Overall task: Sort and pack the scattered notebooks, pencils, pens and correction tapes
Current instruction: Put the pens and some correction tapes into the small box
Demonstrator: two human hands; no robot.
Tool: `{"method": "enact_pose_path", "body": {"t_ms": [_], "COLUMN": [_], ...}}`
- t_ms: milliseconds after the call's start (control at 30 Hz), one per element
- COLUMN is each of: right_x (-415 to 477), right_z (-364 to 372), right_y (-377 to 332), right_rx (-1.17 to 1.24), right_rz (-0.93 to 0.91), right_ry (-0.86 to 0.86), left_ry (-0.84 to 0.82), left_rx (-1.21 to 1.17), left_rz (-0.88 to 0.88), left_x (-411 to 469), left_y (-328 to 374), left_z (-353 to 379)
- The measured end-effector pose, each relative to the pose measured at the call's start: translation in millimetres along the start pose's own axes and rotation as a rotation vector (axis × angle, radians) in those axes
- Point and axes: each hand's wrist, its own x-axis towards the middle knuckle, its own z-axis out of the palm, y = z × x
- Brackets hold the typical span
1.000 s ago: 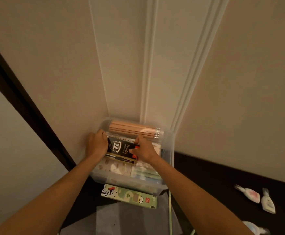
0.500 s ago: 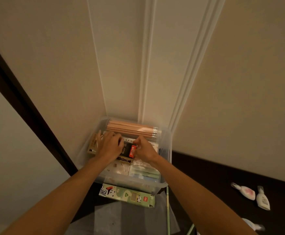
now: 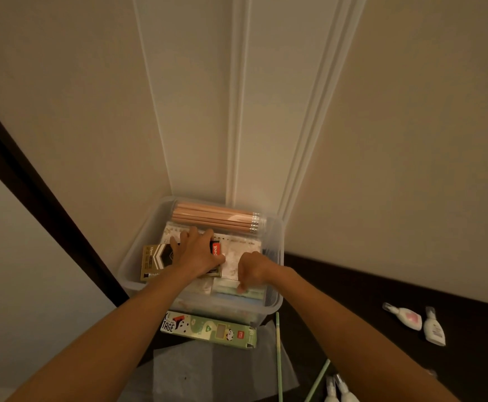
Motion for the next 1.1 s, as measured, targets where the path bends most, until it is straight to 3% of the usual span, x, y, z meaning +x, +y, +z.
{"method": "enact_pose_path", "body": {"t_ms": [367,467,533,700,833,967,1100], "right_x": [-6.1,-6.3,-5.3,-5.4,-10.8,-17.3,-34.5], "right_z": [-17.9,-21.2,-21.1,-9.9,2.9,14.2,8.7], "right_y": [10.5,14.9,16.8,15.2,13.8,11.9,11.9], "right_rx": [0.027,0.077,0.064,-0.046,-0.03,-0.036,0.044], "right_rz": [-0.099,-0.086,-0.086,-0.087,-0.111,-0.136,-0.153], "right_ry": [-0.117,-0.149,-0.117,0.037,0.154,0.173,0.173], "left_ry": [-0.028,-0.153,-0.214,-0.165,-0.133,-0.138,-0.117], "left_rx": [-0.162,-0.181,-0.165,-0.257,-0.13,-0.019,-0.058], "left_rz": [0.079,0.105,0.119,0.066,0.075,0.048,0.024], "left_x": [5.7,5.3,1.4,-4.1,-7.7,-13.1,-23.5], "left_y": [5.7,2.2,-2.0,-15.9,-11.1,-0.9,8.3], "left_z": [-17.0,-16.4,-9.1,-6.1,-2.9,0.0,-2.2]}}
